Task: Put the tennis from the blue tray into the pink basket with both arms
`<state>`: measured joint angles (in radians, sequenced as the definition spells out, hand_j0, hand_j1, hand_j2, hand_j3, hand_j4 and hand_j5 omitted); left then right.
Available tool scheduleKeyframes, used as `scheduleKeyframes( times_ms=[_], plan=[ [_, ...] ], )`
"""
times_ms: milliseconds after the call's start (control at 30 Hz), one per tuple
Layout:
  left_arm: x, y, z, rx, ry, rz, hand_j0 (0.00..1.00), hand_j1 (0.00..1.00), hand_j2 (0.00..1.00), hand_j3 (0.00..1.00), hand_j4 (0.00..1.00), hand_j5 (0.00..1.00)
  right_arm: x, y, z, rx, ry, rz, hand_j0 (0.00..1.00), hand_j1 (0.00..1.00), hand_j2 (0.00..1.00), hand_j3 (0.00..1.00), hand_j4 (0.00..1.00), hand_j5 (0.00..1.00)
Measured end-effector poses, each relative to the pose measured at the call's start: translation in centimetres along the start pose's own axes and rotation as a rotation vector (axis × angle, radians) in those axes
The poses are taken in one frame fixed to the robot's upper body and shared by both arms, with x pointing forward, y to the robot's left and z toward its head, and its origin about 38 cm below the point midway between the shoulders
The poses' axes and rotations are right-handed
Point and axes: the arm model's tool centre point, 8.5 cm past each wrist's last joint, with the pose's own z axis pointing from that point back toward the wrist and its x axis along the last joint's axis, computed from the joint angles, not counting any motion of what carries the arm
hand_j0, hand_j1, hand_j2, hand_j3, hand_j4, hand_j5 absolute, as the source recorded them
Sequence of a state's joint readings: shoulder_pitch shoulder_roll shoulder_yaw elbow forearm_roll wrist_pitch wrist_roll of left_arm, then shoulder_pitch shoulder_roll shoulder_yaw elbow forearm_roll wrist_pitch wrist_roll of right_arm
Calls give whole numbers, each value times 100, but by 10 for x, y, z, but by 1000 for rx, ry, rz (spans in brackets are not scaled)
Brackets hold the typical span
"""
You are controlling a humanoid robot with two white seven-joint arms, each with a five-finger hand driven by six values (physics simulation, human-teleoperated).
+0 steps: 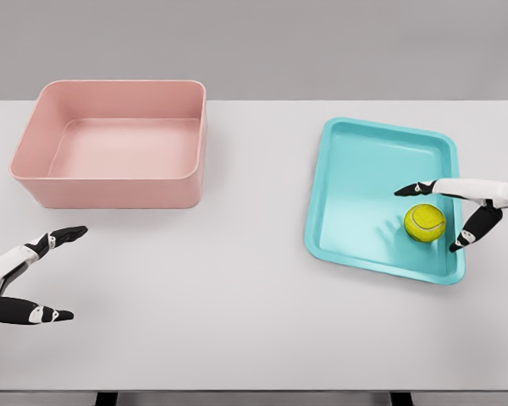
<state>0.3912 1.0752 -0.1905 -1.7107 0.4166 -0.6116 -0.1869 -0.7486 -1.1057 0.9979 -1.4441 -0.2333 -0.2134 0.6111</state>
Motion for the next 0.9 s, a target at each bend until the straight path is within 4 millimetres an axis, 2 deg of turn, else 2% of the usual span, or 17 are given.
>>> scheduleKeyframes(
  times_ms=[33, 133, 633, 767, 900],
  plan=[
    [0, 0, 0, 0, 0, 0, 100, 100, 100, 100, 100, 100, 0, 0, 0, 1, 1, 0, 93, 93, 93, 93, 93, 93],
    [0, 0, 0, 0, -1, 0, 100, 100, 100, 100, 100, 100, 0, 1, -1, 2, 2, -2, 85, 85, 85, 85, 85, 85],
    [0, -1, 0, 0, -1, 3, 100, 100, 100, 100, 100, 100, -3, 9, -5, 29, 17, 11, 86, 86, 86, 86, 86, 86],
    [0, -1, 0, 0, -1, 3, 100, 100, 100, 100, 100, 100, -3, 7, -4, 24, 19, 10, 63, 63, 63, 63, 63, 63],
    [0, -1, 0, 0, -1, 3, 100, 100, 100, 100, 100, 100, -1, 5, -6, 20, 12, 5, 63, 63, 63, 63, 63, 63]
  ],
)
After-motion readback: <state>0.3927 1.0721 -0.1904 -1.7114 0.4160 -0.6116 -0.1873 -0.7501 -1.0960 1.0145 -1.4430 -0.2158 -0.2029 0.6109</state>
